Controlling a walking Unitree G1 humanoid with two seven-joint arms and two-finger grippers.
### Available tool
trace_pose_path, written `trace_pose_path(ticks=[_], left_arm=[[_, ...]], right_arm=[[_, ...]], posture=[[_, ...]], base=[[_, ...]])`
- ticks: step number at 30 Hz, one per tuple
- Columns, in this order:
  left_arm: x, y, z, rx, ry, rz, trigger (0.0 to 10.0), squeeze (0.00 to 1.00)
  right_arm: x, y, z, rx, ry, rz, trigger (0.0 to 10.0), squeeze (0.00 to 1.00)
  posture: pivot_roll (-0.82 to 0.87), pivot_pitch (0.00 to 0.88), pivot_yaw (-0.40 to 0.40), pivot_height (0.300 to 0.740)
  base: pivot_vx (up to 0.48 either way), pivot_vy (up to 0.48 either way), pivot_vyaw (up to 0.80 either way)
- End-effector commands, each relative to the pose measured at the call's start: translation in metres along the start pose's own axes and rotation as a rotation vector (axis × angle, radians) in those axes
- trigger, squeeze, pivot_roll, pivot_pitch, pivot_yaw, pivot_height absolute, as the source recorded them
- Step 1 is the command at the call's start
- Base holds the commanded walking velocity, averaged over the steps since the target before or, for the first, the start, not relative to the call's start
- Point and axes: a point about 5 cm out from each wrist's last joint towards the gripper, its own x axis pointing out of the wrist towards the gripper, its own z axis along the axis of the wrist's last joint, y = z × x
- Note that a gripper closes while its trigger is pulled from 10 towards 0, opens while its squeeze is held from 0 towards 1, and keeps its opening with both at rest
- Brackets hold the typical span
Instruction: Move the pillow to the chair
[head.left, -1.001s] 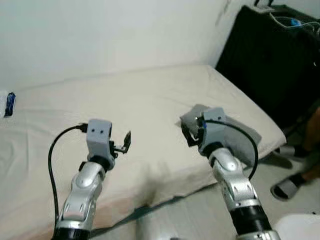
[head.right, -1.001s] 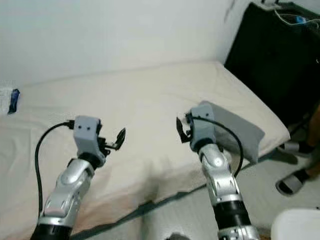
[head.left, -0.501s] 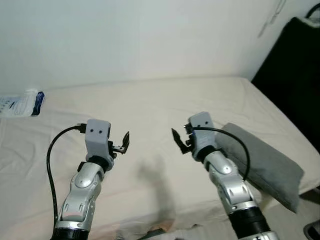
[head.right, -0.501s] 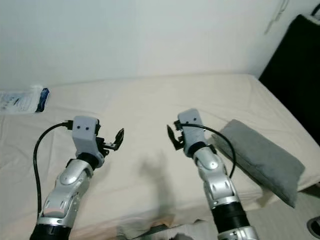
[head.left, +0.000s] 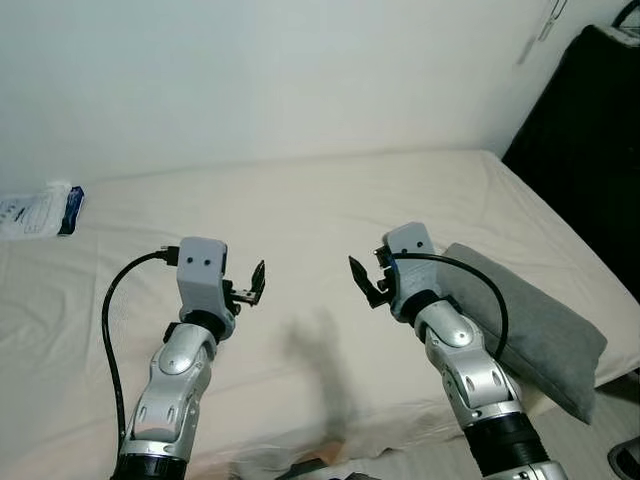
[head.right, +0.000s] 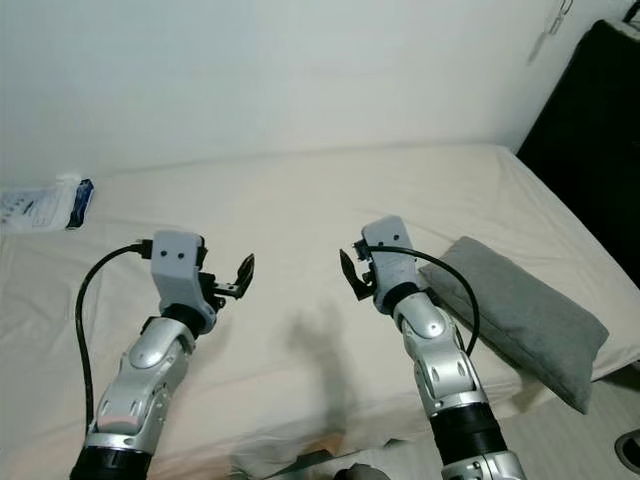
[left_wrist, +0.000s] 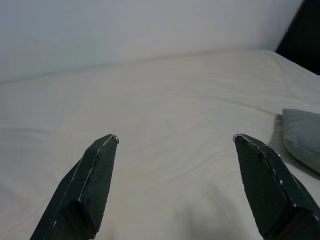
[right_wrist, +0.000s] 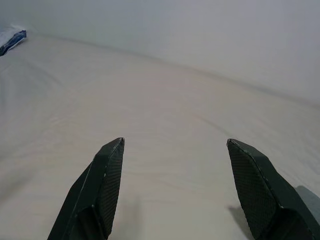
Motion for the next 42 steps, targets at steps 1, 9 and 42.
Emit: trace_pose_path(ticks=[1,9,42], left_arm=[[-0.0015,-0.0004,-0.0021,0.002,0.011,0.007,10.0,0.00],[-0.0010,0.0023,-0.0003,-0.001,0.005,0.023,10.0,0.00],[-0.0015,0.0000,-0.0043,-0.005,0.042,-0.004,10.0,0.00]], right_arm=[[-0.0027,-0.0013,-0.0045,0.004,0.017,0.000,10.0,0.00],[-0.0026,0.0000,-0.0057,0.006,0.023,0.001,10.0,0.00],[-0.0028,-0.0023,-0.0113,0.012,0.051,-0.016,10.0,0.00]], posture=[[-0.04,0.119,-0.059,0.731],[-0.04,0.120,-0.057,0.731],[-0.03,0.119,-0.046,0.731]], base=[[0.000,-0.428,0.00],[0.000,-0.429,0.00],[0.000,-0.248,0.00]])
